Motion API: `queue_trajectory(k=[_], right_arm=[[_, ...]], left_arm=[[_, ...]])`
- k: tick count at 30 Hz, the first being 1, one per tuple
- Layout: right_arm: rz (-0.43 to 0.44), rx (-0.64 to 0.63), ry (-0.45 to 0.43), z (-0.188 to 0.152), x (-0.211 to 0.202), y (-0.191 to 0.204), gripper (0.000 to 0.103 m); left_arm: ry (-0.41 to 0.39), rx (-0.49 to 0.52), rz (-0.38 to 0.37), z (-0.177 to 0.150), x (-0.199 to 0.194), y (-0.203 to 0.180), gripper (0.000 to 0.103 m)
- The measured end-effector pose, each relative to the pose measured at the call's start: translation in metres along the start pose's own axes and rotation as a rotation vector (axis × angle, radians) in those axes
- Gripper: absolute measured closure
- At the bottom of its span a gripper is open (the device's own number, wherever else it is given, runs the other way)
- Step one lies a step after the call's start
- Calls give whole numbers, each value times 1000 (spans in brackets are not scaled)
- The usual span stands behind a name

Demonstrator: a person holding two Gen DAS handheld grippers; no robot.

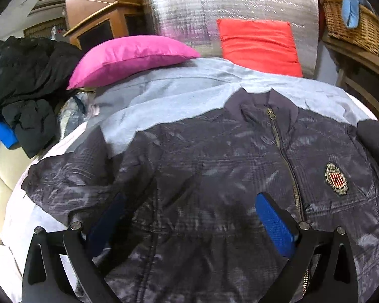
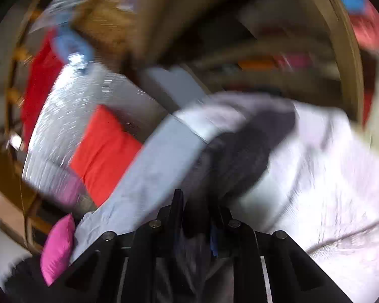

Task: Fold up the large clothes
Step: 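Grasp the jacket sleeve nearest the right tool with the right tool, then fold the held sleeve across the jacket body and open the right tool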

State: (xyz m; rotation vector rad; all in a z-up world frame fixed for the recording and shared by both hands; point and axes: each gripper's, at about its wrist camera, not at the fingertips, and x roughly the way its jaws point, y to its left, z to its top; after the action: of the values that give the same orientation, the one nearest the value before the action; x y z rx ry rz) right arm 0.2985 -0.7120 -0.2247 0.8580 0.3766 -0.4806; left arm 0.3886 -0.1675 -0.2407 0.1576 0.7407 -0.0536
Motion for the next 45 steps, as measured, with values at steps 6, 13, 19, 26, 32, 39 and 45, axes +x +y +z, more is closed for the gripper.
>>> queue_trajectory(k=[6,13,19,26,32,39,45], right_arm=[[288,-199,-60,-25,-75,108,83],[543,-382,192,-126,-87,215,84],[558,-292,681,-218,-37,218,82],[607,-196,765,-202,-63,177,68],[485,157,425,-123,-83,68,0],[294,299,478,-110,-30,19,6],[135,-5,397,-123,-35,71,68]], left_arm=[[-11,-107,14,5,-15,38,0],[-37,-200,85,-10,-36,84,0],[-36,-222,85,-17,-40,101,0],[-27,-225,-57,-14,-39,82,0],[-53,-73,-111,-8,-40,20,0],[-70,21,-142,-3,-39,-27,0],[-62,45,-98,-3,-34,-26,0]])
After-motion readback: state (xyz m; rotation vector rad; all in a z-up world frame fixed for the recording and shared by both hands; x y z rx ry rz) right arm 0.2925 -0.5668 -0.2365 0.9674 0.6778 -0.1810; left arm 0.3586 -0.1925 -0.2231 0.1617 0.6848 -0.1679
